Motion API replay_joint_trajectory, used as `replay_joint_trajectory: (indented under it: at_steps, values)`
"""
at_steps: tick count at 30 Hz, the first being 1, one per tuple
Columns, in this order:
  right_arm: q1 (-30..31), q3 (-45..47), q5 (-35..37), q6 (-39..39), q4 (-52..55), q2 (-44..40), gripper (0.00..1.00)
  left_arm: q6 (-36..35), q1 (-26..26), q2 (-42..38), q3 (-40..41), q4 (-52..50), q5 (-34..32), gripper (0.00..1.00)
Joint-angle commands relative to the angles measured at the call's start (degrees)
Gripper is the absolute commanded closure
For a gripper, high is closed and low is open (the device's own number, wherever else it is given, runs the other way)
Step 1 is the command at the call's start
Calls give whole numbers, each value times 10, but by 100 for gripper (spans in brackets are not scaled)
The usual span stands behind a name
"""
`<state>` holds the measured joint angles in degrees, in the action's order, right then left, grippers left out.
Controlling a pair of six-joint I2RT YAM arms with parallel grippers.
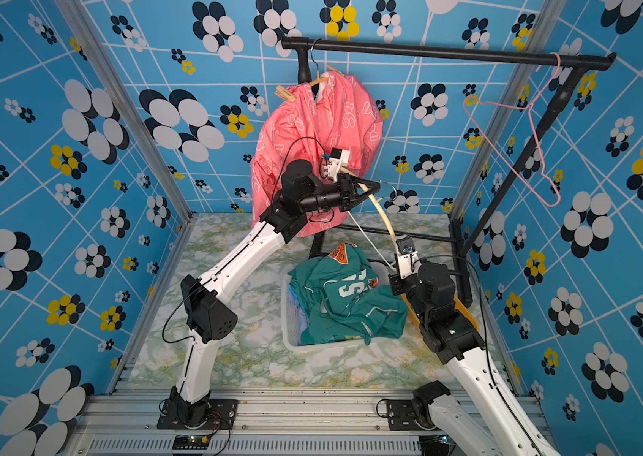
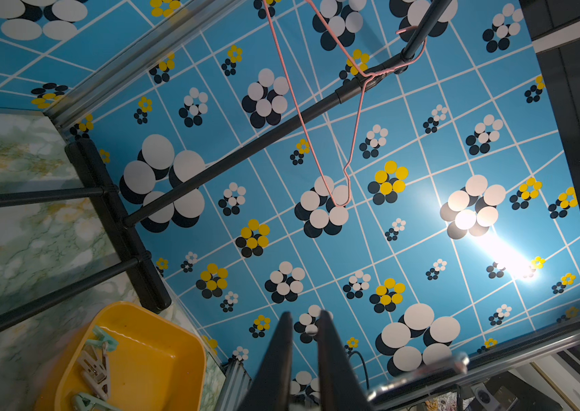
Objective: Remove the clothespins securing jackets to the hanger
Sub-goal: Place the hanger at the clothesline.
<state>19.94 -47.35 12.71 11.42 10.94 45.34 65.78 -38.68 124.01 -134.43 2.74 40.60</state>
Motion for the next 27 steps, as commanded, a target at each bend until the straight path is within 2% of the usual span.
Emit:
replay_joint_trajectory:
  at_steps: [1, 3, 5, 9, 15, 18, 22, 27]
  values:
    - [-7, -18, 38, -29, 11, -18, 100, -51, -6, -60, 0, -1, -1, 35]
    - [-7, -21, 46, -33, 16, -28, 100, -85, -10, -82, 26, -10, -17, 21]
    - [-7, -28, 60, -35, 23, -36, 100, -124, -15, -106, 54, -25, -40, 15]
    - [-7, -60, 124, -47, 56, -34, 100, -214, -32, -158, 120, -48, -98, 10]
    - [-8, -192, 325, -96, 204, 31, 100, -407, -91, -253, 253, -58, -266, 7]
    - [-9, -238, 392, -85, 228, 47, 100, -481, -121, -306, 330, -26, -358, 6]
    - [-30, -302, 383, -40, 174, 67, 100, -531, -138, -355, 406, 8, -438, 5]
    - [-53, -466, 339, 38, 175, 184, 100, -575, -155, -418, 537, 66, -538, 5]
